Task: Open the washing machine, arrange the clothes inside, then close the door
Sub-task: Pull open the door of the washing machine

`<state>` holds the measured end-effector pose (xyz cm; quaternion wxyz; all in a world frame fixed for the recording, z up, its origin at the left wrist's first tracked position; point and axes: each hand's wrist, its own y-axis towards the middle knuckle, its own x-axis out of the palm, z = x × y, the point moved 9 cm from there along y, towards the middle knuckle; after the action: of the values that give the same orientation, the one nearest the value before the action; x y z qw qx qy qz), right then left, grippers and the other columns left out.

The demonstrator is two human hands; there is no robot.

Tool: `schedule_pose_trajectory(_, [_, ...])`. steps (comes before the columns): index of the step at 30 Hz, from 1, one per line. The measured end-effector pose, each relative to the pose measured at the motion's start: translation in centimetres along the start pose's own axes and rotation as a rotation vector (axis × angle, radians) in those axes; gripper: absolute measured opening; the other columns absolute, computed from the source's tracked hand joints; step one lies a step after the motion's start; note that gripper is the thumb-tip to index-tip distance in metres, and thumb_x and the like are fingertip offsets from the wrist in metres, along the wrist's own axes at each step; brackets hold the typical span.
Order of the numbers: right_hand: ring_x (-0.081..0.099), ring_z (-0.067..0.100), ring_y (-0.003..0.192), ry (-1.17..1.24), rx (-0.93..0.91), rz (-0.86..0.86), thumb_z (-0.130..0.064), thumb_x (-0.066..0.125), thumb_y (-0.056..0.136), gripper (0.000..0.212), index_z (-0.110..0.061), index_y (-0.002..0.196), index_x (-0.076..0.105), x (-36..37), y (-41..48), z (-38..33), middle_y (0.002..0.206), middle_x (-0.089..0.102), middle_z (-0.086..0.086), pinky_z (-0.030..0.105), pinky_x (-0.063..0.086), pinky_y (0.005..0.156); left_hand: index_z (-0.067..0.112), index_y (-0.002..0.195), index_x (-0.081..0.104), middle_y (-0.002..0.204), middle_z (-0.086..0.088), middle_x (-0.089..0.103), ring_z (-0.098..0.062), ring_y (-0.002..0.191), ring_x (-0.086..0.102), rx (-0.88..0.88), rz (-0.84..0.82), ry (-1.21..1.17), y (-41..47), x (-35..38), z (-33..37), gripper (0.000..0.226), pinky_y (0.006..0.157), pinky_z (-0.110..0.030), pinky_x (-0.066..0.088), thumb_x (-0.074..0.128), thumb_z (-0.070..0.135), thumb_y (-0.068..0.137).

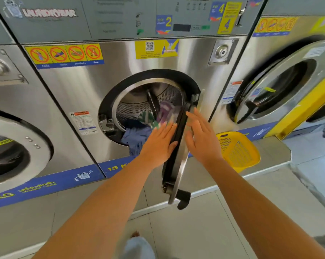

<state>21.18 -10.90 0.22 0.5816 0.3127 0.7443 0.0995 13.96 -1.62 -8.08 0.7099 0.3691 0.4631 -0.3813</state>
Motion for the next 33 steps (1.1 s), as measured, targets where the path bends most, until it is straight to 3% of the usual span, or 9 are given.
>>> schedule_pose_trajectory(6, [0.02, 0.019, 0.148, -0.109, 0.077, -0.059, -0.023, 0.027, 0.1, 0.05, -0.007, 0.146, 0.037, -2.4, -3.2, 4.6, 0.157, 0.031, 0.006, 0.035, 0.02, 0.121, 0.02, 0.154, 0.013, 0.163, -0.004, 0.007, -0.024, 0.15, 0.01, 0.177, 0.016, 0.015, 2.1, 1.2, 6.3, 0.073, 0.122, -0.041, 0.015, 0.039, 0.051, 0.093])
schedule_pose_trajectory(9, [0.017, 0.017, 0.149, -0.145, 0.132, -0.082, -0.024, 0.025, 0.102, 0.05, -0.014, 0.151, 0.029, -3.5, -4.9, 7.4, 0.159, 0.026, 0.004, 0.033, 0.014, 0.122, 0.019, 0.153, 0.016, 0.163, -0.002, 0.006, -0.023, 0.151, 0.006, 0.233, 0.003, 0.091, 3.1, 2.2, 9.1, 0.074, 0.123, -0.043, 0.013, 0.031, 0.058, 0.092])
schedule_pose_trajectory(17, [0.017, 0.026, 0.149, -0.355, 0.36, -0.037, -0.013, 0.04, 0.099, 0.06, -0.024, 0.153, 0.018, -6.7, -7.7, 13.9, 0.16, 0.023, 0.0, 0.048, 0.017, 0.121, 0.018, 0.151, 0.025, 0.161, -0.002, 0.019, -0.026, 0.15, 0.013, 0.288, 0.012, 0.124, 6.3, 3.5, 14.2, 0.057, 0.121, -0.045, 0.015, 0.029, 0.041, 0.099])
schedule_pose_trajectory(21, [0.009, 0.03, 0.15, -0.436, 0.498, -0.035, -0.024, 0.044, 0.1, 0.064, -0.026, 0.154, 0.009, -6.9, -8.0, 16.2, 0.163, 0.012, 0.002, 0.049, 0.01, 0.12, 0.017, 0.152, 0.021, 0.162, -0.002, 0.018, -0.026, 0.151, 0.01, 0.241, -0.002, 0.083, 8.7, 3.9, 15.0, 0.056, 0.122, -0.048, 0.015, 0.036, 0.034, 0.101])
schedule_pose_trajectory(27, [0.012, 0.034, 0.149, -0.465, 0.635, 0.007, -0.042, 0.028, 0.101, 0.056, -0.029, 0.153, 0.01, -7.5, -7.9, 19.0, 0.162, 0.013, 0.007, 0.053, 0.017, 0.119, 0.021, 0.154, 0.004, 0.164, -0.001, 0.001, -0.026, 0.151, -0.002, 0.347, -0.113, 0.148, 10.9, 5.3, 16.5, 0.059, 0.122, -0.044, 0.006, 0.029, 0.036, 0.102])
schedule_pose_trajectory(33, [0.01, 0.035, 0.149, -0.5, 0.751, 0.067, -0.046, 0.03, 0.1, 0.059, -0.031, 0.153, 0.007, -7.8, -7.3, 21.5, 0.163, 0.01, 0.008, 0.053, 0.013, 0.119, 0.018, 0.154, 0.001, 0.164, -0.003, -0.002, -0.028, 0.151, 0.0, 0.413, -0.144, 0.134, 12.8, 6.3, 17.7, 0.062, 0.124, -0.045, 0.009, 0.03, 0.037, 0.102])
